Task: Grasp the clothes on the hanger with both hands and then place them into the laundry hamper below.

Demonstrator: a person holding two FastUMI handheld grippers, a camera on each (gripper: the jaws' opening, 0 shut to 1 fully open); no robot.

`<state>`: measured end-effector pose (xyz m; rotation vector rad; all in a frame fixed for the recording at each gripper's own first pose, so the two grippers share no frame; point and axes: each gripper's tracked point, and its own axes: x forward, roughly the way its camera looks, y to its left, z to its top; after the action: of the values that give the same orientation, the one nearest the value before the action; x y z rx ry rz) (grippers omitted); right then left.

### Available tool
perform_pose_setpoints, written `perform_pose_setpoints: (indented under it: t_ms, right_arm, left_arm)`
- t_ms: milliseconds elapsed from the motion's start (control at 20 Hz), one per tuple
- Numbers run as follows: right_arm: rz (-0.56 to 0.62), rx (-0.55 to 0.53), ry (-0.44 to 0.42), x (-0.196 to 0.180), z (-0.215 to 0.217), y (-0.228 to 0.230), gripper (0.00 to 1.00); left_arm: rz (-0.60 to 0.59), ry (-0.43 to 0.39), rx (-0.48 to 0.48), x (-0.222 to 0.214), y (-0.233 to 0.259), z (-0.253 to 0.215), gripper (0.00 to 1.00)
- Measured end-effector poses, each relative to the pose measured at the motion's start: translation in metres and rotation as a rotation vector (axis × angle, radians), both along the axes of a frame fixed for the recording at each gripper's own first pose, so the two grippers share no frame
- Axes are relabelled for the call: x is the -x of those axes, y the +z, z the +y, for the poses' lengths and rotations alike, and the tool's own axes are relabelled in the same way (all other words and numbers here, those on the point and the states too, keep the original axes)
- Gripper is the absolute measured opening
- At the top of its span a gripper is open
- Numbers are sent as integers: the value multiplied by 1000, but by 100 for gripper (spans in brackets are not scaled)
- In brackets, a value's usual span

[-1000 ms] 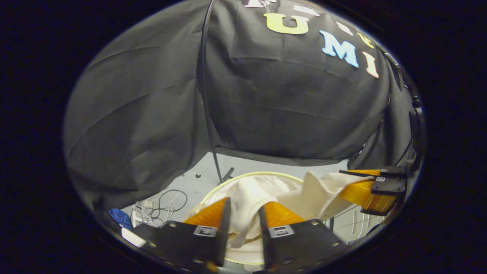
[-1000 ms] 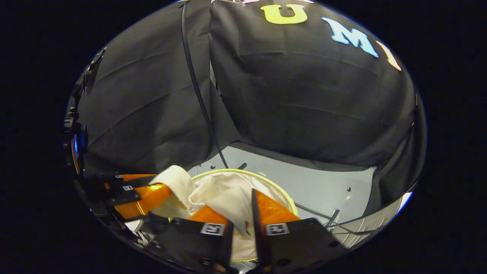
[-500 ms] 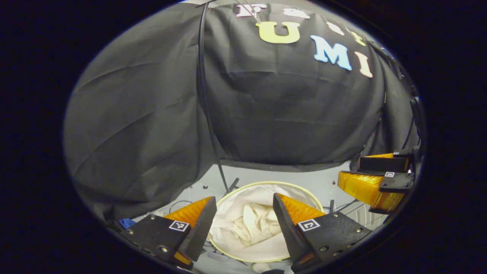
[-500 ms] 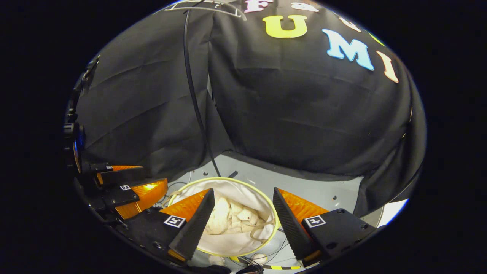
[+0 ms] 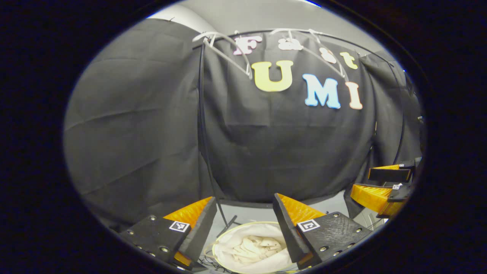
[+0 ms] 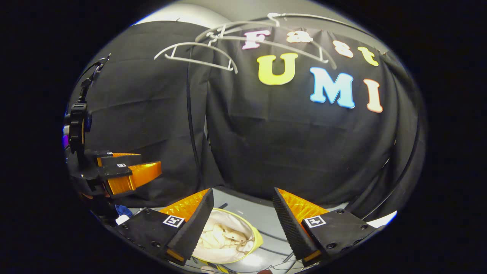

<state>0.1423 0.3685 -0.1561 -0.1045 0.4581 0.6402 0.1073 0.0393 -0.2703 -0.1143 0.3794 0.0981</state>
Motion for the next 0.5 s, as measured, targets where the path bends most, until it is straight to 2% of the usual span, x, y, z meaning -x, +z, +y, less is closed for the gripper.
perform_pose_setpoints:
  t_ms: [300,500]
  right_arm:
    - [-138,-85,-114,1,-56,90,96]
    - [-207,-118,-198,11,-95,138,96]
  left_arm:
    - [-142,11,-23,23,106,6,87]
    - [-230,-15,-34,61,165,3,87]
